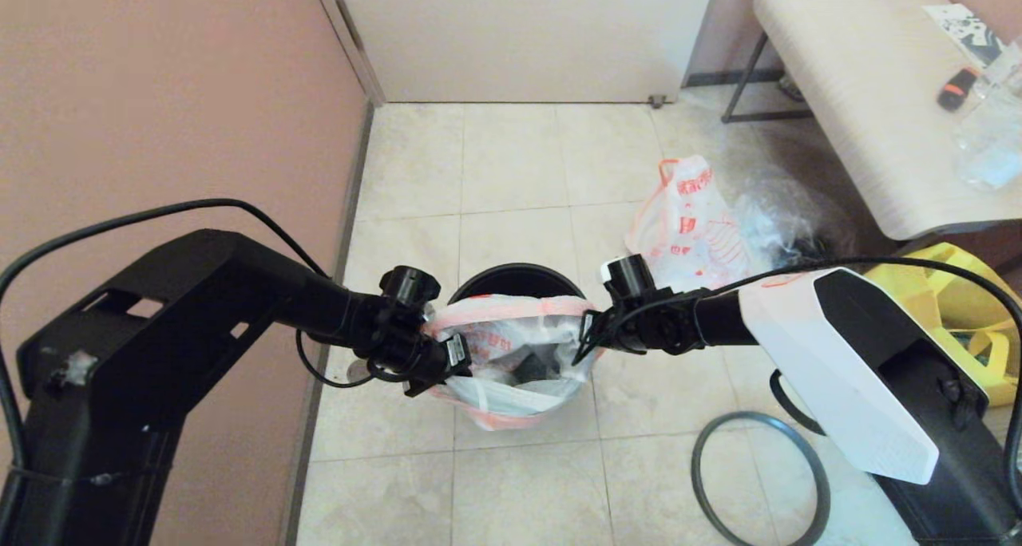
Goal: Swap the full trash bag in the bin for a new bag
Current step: Put the new garbage bag on the trash can
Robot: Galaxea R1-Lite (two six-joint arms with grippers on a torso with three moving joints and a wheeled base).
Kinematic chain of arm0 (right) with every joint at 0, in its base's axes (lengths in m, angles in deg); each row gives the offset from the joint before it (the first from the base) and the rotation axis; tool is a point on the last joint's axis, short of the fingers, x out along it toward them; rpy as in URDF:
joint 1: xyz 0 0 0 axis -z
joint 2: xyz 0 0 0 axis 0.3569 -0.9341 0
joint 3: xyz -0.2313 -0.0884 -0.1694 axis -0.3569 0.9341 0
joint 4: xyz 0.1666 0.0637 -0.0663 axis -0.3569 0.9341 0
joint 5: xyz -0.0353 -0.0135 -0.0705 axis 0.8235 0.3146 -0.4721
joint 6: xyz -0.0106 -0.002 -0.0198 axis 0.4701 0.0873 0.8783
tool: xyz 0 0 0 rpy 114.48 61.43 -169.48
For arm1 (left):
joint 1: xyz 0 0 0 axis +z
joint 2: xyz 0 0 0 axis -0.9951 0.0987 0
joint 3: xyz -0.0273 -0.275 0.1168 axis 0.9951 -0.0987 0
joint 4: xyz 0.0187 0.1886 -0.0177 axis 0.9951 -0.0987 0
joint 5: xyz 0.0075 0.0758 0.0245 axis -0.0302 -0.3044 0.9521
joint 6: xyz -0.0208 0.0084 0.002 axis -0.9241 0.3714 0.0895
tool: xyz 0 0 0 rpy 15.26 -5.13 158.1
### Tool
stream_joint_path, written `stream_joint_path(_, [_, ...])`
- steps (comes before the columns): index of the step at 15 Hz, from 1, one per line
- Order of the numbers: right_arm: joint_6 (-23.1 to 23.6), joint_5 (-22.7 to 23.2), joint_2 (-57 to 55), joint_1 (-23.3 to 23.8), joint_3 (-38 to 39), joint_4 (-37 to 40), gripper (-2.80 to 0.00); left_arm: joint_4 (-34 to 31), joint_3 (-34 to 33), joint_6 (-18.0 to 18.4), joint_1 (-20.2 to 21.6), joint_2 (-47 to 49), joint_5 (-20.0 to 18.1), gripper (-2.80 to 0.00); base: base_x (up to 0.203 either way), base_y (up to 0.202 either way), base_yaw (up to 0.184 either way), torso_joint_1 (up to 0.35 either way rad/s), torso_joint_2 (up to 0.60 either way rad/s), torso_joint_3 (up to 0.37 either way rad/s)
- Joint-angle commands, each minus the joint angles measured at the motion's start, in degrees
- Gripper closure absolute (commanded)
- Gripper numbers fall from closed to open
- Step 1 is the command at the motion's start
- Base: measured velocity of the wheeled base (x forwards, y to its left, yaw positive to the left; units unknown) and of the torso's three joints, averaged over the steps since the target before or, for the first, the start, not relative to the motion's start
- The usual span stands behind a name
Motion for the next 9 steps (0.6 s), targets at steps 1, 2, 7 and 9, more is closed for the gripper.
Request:
stream_joint_path(1, [0.5, 0.0, 0.9, 0.7, 0.0, 0.0, 0.0, -0.1, -1.4, 1.6, -0.8, -0.6, -0.2, 0.0, 0.0, 0.0, 0.0, 0.0, 0.0, 0.0])
stream_joint_path(2, [0.8, -0.1, 1.2, 1.0, 0.0, 0.2, 0.0, -0.1, -2.0, 2.9, -1.2, -0.5, -0.2, 0.0, 0.0, 0.0, 0.0, 0.0, 0.0, 0.0])
stream_joint_path(7, [0.8, -0.1, 4.0, 1.1, 0.1, 0.4, 0.0, 0.1, -3.9, 4.9, -2.5, -0.9, 0.1, 0.0, 0.0, 0.0, 0.0, 0.0, 0.0, 0.0])
stream_joint_path(9, [0.9, -0.1, 4.6, 0.8, 0.1, 0.2, 0.0, 0.1, -5.4, 7.7, -2.9, -1.4, -0.2, 0.0, 0.0, 0.0, 0.0, 0.0, 0.0, 0.0])
